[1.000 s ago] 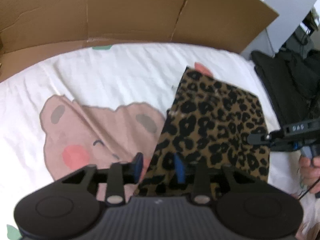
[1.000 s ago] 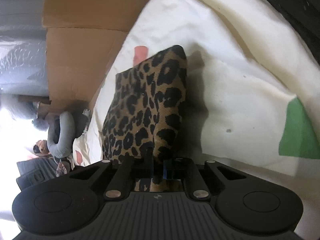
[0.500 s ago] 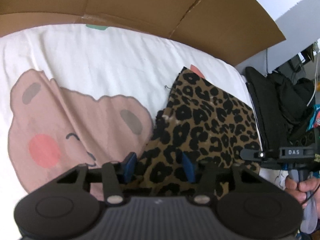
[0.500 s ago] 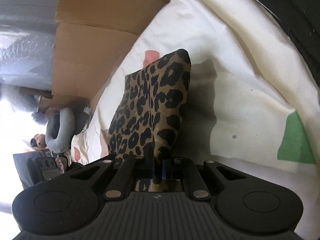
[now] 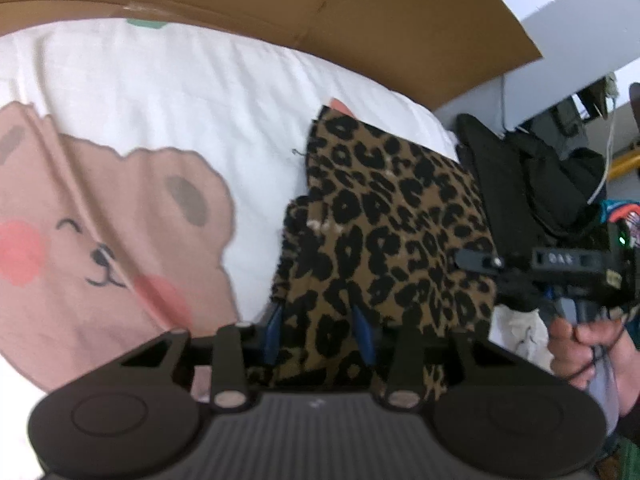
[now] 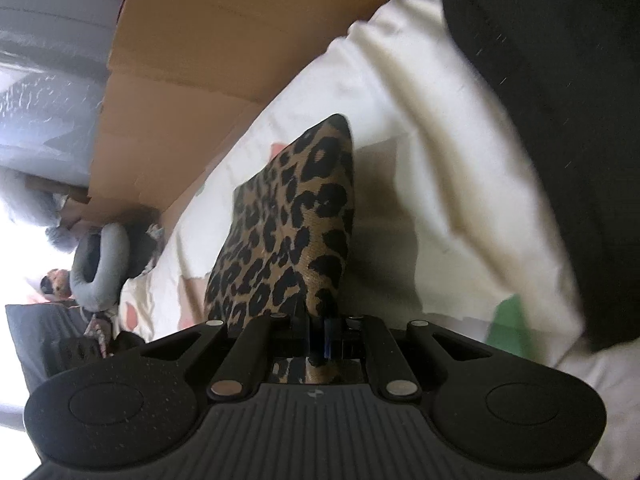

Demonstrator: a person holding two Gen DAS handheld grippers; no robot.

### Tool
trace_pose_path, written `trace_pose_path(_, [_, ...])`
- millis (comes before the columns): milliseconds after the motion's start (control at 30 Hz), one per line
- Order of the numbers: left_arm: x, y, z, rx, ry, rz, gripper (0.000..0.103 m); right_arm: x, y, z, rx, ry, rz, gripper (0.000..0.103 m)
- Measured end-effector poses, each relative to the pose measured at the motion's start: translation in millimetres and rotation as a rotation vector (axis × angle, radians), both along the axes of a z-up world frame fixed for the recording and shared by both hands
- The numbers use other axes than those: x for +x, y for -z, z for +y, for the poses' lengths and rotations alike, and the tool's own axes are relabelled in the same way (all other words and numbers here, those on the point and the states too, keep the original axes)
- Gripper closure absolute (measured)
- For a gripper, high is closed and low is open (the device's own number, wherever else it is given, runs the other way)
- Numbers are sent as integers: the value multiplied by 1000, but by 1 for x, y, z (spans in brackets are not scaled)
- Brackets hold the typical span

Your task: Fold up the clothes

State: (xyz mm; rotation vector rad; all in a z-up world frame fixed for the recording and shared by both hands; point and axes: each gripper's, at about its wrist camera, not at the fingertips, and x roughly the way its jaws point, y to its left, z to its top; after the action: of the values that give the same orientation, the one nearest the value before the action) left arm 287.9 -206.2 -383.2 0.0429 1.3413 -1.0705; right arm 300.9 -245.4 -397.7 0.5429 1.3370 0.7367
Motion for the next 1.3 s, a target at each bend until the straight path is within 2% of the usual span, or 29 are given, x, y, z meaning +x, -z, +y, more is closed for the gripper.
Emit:
trace_pose_path(67, [1,-2,-2,7,4,-3,61,2,2,-2,-1,4,4,98])
trace_pose_path(200, [11,-3,-5,-10,-16,16,38,2,5,-3,0,7,10,98])
trace_pose_path(233, [13,-4,-6,-16,-22,19,36,3,6,-3,1,7,13,98])
trace_pose_path(367, [25,2,-13,-56,-60,48,36,2,6,-3,2,6,14,98])
trace_pose_path(567, [31,12,-30,-48,-51,72,36,2,6,-3,5,4,19,98])
trace_pose_path(700, [33,23,-34,-57,-58,116,34,4,8,-5,8,-4,23,98])
trace_pose_path(800, [32,24,-38,-72,-47,97,32,5,10,-5,6,-10,25,98])
trace_pose_path(867, [32,22,-41,-72,-35,80,34,5,11,-5,4,-12,25,98])
trace_pose_path(933, [32,20,-44,-72,-23,63,46,5,11,-4,1,-15,24,98])
trace_pose_path(1000, [32,18,-48,-71,-11,46,64,5,11,-3,0,-18,22,98])
trace_pose_path(1067, [30,14,-47,-83,1,28,70,4,9,-2,-4,-22,14,98])
trace_pose_path(1167, [29,8,-46,-100,18,0,69,4,9,-2,-7,-26,9,98])
trace_pose_path(1200, [28,6,-45,-106,24,-10,66,4,10,-3,-7,-26,9,98])
trace_pose_path(1300, [35,14,-44,-86,-2,40,56,4,12,-4,-7,-24,15,98])
